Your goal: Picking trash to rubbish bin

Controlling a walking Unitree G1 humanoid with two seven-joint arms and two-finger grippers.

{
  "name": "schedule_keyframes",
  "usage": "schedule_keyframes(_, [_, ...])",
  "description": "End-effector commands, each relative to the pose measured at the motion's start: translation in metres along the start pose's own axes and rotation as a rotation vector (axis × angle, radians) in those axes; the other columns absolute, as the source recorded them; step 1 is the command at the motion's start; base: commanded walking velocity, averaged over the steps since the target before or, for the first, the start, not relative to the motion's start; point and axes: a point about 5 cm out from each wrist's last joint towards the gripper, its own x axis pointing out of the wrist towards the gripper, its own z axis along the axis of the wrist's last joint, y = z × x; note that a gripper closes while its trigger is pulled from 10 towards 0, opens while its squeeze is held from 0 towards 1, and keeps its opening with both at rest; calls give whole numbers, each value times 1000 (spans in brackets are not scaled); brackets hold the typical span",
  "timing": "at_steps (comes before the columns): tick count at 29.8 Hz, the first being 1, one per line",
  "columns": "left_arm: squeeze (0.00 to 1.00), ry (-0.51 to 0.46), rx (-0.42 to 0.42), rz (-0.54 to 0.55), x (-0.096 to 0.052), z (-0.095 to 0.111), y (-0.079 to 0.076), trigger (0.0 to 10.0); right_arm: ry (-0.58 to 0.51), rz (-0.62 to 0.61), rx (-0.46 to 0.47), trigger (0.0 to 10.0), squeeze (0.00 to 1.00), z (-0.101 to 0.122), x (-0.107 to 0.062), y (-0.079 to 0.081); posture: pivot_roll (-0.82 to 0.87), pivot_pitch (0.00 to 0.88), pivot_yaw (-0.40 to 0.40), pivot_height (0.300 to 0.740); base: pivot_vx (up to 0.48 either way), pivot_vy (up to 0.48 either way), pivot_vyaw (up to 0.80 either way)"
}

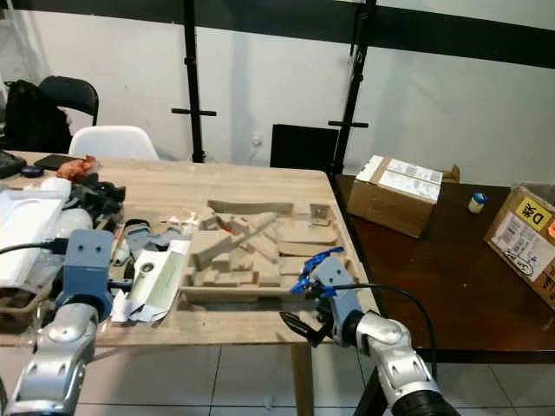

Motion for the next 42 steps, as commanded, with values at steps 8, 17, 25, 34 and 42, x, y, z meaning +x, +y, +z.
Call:
schedule_keyframes(8, [0,2,-67,-79,17,-3,2,10000,-337,270,233,10000,0,52,-15,10,65,0,-73,740,0,0,0])
schedule_keyframes(17, [1000,2,-123,-72,29,-2,9,10000,-293,42,224,10000,0,50,-1,-13,65,0,-76,740,0,0,0])
schedule_keyframes(25, [1000,12,-223,-163,35,1,0,10000,-317,35,277,10000,0,57,3,-7,64,0,-82,740,0,0,0])
schedule_keyframes(34, [0,135,-219,-254,43,-11,-7,10000,-322,45,266,10000,0,59,9,-4,64,6,-85,740,0,0,0])
schedule_keyframes(42, [0,232,-81,-215,44,-31,-2,10000,-326,46,268,10000,0,61,9,-2,61,14,-85,740,0,0,0])
